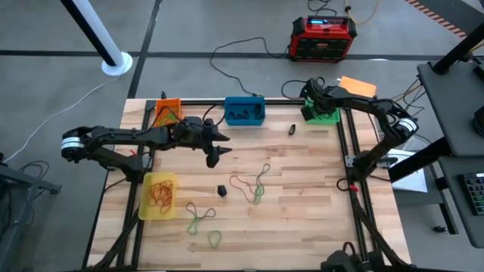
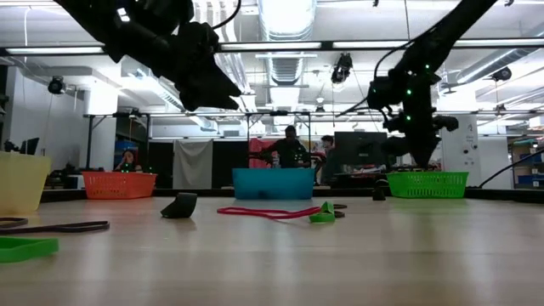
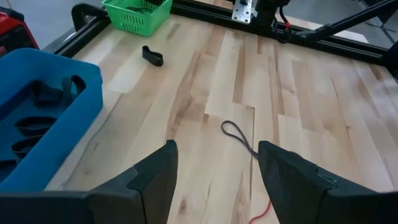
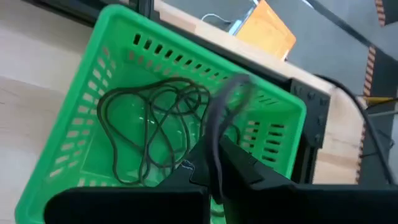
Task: Sort rubber bands into baskets
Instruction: Put the left violet rubber band into the green bin, then put the bottom black rubber band into the blue bin
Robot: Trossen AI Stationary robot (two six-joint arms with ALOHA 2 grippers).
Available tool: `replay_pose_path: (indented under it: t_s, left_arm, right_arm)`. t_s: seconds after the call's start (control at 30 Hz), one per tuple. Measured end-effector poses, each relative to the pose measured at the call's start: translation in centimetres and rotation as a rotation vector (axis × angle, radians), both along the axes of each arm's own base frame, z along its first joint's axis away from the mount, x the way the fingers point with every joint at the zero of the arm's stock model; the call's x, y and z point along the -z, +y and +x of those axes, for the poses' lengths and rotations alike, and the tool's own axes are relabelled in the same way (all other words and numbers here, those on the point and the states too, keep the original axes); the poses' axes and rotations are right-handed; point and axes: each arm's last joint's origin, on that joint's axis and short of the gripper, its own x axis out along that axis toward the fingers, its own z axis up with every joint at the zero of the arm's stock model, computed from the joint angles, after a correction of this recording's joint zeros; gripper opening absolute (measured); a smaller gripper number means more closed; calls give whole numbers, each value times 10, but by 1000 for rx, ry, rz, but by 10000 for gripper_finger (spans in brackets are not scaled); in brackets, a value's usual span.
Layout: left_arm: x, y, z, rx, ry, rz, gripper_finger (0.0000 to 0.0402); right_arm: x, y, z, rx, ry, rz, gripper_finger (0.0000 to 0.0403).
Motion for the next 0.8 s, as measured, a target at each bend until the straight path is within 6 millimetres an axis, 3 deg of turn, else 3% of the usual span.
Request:
replay_pose_path:
  t_s: [0.17, 0.33, 0.57, 0.8]
  left_arm:
    - [0, 1, 2, -1, -16, 4, 206]
    - [1, 1, 5, -4, -31, 1, 206]
    - [8, 2, 7, -14, 0, -27, 206]
    - [18, 0, 4, -11, 97, -55, 206]
  right_arm:
    - [7, 2, -1, 10, -16, -11, 23]
    - [7, 0, 0, 20, -29, -26, 69]
    - [3, -2, 2, 18, -41, -40, 137]
    - [-9, 3, 13, -68, -132, -32, 171]
